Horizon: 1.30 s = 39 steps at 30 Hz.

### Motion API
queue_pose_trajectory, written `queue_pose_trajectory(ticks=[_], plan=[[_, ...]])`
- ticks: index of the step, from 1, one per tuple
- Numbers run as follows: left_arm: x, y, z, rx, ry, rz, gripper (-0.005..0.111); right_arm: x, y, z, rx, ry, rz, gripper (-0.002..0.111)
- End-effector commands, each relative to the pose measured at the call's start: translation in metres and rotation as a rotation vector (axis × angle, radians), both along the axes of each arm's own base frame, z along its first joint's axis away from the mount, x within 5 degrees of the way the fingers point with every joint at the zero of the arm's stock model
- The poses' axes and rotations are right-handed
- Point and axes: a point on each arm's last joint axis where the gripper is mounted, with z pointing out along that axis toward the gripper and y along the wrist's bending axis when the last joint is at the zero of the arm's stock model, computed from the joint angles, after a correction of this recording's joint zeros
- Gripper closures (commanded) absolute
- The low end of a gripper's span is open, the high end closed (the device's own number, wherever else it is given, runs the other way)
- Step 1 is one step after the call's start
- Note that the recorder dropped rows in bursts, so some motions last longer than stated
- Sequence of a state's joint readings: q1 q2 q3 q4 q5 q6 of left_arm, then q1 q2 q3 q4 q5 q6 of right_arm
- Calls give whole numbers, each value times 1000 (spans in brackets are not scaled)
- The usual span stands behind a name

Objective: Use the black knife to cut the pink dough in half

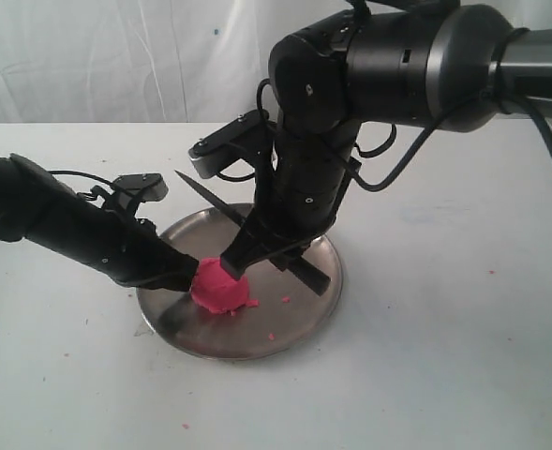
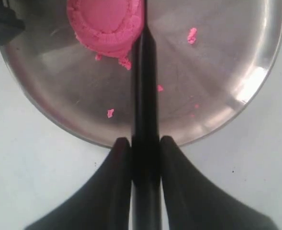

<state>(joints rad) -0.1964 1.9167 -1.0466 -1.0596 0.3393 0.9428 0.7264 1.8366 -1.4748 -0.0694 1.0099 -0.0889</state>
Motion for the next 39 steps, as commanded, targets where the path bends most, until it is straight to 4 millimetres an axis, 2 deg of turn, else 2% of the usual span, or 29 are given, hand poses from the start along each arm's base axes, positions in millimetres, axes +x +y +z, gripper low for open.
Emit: queue_pose_trajectory(ticks=[1, 6, 12, 24, 39], plan=[[-3, 11, 24, -8, -31, -17, 107, -3, -3, 5, -16, 10, -10, 108], [-6, 31, 50, 2, -73, 23, 107, -6, -3, 4, -8, 47, -19, 108], [-8, 31, 62, -21, -93, 36, 107, -12, 3, -2, -14, 93, 11, 108], [-8, 30, 63, -38, -88, 43, 107, -13, 15, -36, -106, 177, 62, 108], [-8, 27, 65, -90, -86, 54, 107, -9, 16, -44, -126, 157, 67, 108]])
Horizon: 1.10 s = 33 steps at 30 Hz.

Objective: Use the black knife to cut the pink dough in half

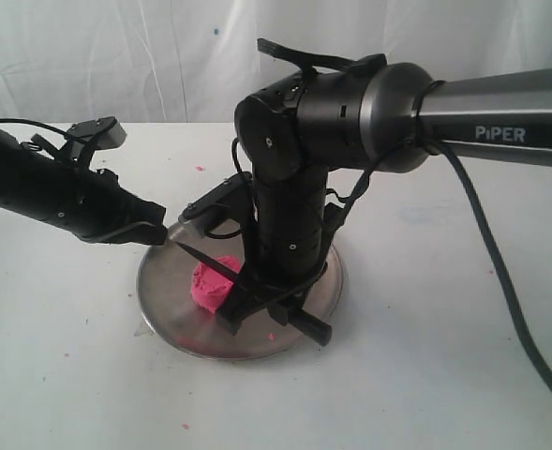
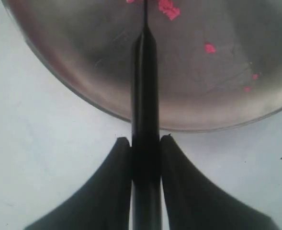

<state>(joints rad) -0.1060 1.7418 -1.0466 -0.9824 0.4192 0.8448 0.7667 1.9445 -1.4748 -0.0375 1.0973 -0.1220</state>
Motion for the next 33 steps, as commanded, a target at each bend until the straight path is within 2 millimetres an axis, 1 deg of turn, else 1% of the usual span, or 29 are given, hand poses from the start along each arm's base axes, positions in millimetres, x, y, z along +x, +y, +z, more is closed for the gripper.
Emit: queue_pose_trajectory(ticks=[1, 6, 7, 8, 10, 11, 12, 14, 15, 18, 28, 32, 33], plan=[[-1, -3, 6, -51, -6, -7, 107, 0, 0, -1, -8, -2, 10, 108], [1, -6, 11, -83, -44, -24, 106, 1, 0, -1, -8, -4, 14, 108], [2, -6, 12, -83, -48, -27, 105, 1, 0, -2, -9, -2, 13, 108], [5, -7, 17, -92, -60, -36, 100, 1, 0, -2, -9, -2, 13, 108], [7, -8, 21, -100, -70, -36, 95, 1, 0, -3, -12, 1, 13, 108], [7, -8, 22, -100, -73, -36, 95, 1, 0, -4, -14, 3, 13, 108], [7, -9, 20, -103, -65, -36, 95, 1, 1, -5, -15, 4, 13, 108], [6, -17, 14, -99, -49, -63, 95, 1, 1, -4, -13, 3, 11, 108], [7, -22, 9, -96, -38, -68, 95, 1, 1, -4, -15, 5, 11, 108], [9, -29, -2, -73, -24, -67, 95, 1, 0, -4, -17, 7, 9, 108], [15, -29, -23, -56, 16, -45, 95, 1, 0, -4, -15, 5, 9, 108], [19, -28, -40, -44, 52, -25, 95, 1, 0, -4, -15, 5, 9, 108], [19, -29, -42, -44, 57, -26, 95, 1, 0, -4, -15, 5, 9, 108]])
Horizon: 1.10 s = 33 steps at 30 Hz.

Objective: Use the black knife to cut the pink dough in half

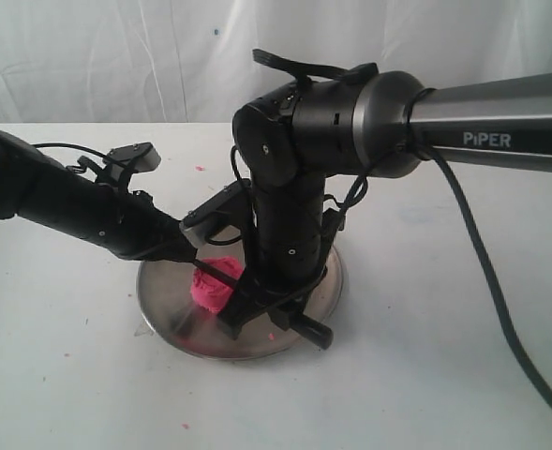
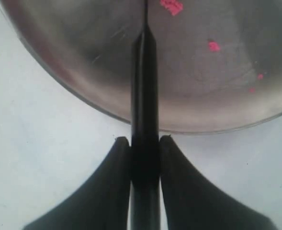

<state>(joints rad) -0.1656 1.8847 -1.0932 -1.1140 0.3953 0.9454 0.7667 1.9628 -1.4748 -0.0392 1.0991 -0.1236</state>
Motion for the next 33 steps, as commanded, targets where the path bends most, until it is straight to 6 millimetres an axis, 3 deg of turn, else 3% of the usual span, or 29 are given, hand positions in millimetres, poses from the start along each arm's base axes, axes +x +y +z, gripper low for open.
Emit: queue_pose_trajectory(ticks=[1, 13, 26, 33], plan=[[2, -3, -9, -6, 20, 8, 95, 0, 0, 3, 0, -8, 7, 108], [4, -4, -6, -3, 3, -7, 95, 2, 2, -17, -41, 34, 9, 108], [4, -4, -7, -3, 6, -7, 95, 1, 2, -12, -21, 25, 6, 108], [4, -5, -22, -8, 54, -20, 95, 1, 2, -8, -8, 16, 7, 108]])
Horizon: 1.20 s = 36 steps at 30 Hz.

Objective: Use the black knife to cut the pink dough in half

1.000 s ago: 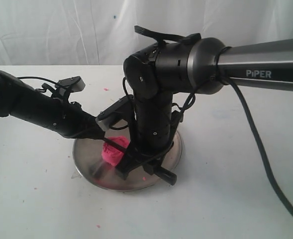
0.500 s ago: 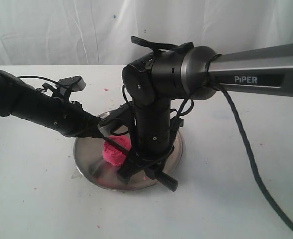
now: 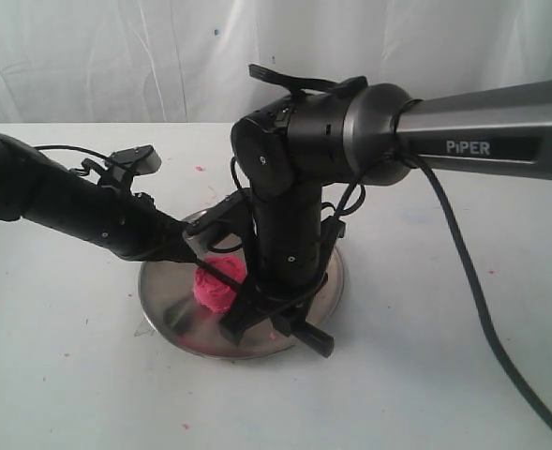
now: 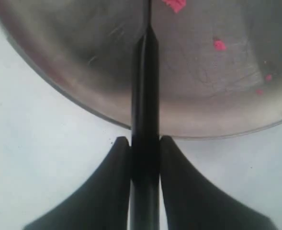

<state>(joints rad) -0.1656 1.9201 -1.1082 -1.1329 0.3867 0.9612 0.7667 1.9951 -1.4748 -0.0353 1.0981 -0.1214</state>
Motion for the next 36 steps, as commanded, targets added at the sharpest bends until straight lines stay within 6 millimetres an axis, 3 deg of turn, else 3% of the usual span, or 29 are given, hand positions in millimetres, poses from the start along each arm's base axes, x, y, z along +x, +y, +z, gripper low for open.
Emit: queue_pose_trajectory(ticks=[1, 23, 36], plan=[[-2, -5, -13, -10, 47, -28, 95, -1, 1, 5, 16, -10, 10, 108], [-2, -5, -13, -11, 46, -30, 95, 4, 5, -24, -18, 28, 11, 108], [-2, -5, -19, -10, 64, -31, 95, 4, 5, -24, -19, 29, 11, 108]])
